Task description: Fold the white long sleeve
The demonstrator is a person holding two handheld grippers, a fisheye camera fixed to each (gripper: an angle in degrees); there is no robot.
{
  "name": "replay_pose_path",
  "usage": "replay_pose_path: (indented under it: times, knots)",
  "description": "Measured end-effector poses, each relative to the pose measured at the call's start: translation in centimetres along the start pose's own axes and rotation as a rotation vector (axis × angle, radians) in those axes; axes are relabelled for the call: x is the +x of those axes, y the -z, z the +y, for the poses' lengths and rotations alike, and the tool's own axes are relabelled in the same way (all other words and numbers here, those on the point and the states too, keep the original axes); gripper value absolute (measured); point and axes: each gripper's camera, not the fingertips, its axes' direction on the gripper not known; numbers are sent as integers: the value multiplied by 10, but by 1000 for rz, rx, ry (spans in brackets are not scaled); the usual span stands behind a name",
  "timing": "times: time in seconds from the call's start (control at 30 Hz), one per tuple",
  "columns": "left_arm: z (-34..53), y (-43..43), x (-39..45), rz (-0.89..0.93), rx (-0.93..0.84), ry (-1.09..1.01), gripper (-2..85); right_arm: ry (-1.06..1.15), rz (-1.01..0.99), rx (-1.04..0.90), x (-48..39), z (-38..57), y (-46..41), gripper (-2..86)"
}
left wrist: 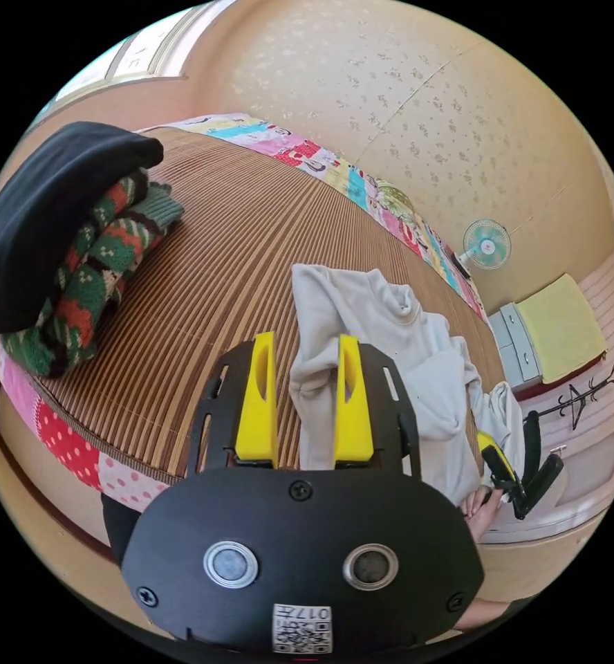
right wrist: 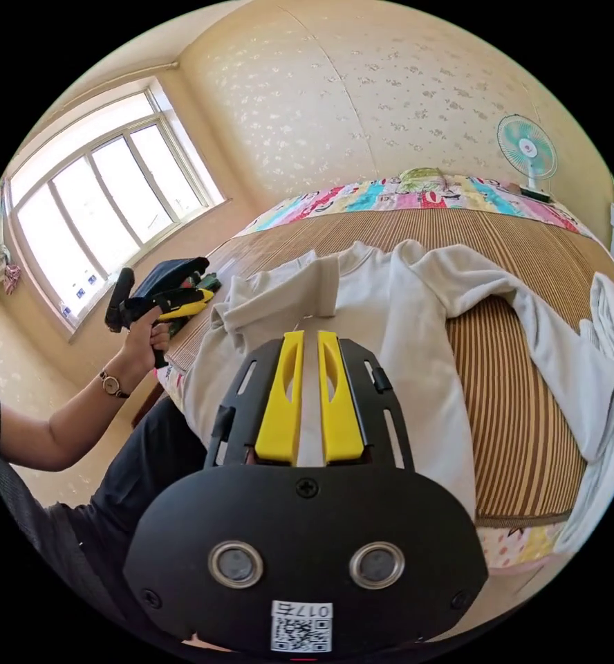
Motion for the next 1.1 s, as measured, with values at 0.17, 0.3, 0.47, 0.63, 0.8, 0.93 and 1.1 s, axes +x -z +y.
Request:
replay_pose_path:
  times: [0.17, 0.3, 0.47, 0.63, 0.8, 0.93, 1.1]
  knots:
    - [2, -17, -10, 87, 20, 96, 117, -34, -56, -267, 21, -72, -99, 100]
    - [-9, -2, -4, 100, 47, -12, 38, -5, -103, -224, 11, -114, -73, 48]
    - [-33, 47, -16, 104, 157, -102, -1, -97, -392, 20, 43, -143, 21, 31]
    - [-54, 61, -63, -10, 199, 66, -8, -243, -138, -24, 92, -175, 16, 27]
    - [-52, 59, -78, 140, 121, 69, 2, -402, -72, -297, 146, -158, -84, 28]
    - [-59, 48, -68, 170, 33, 4, 93, -455, -179, -141, 158, -140, -63, 28]
    - [-88, 11, -56, 208, -146, -4, 111, -353, -255, 31, 137, -152, -25, 27]
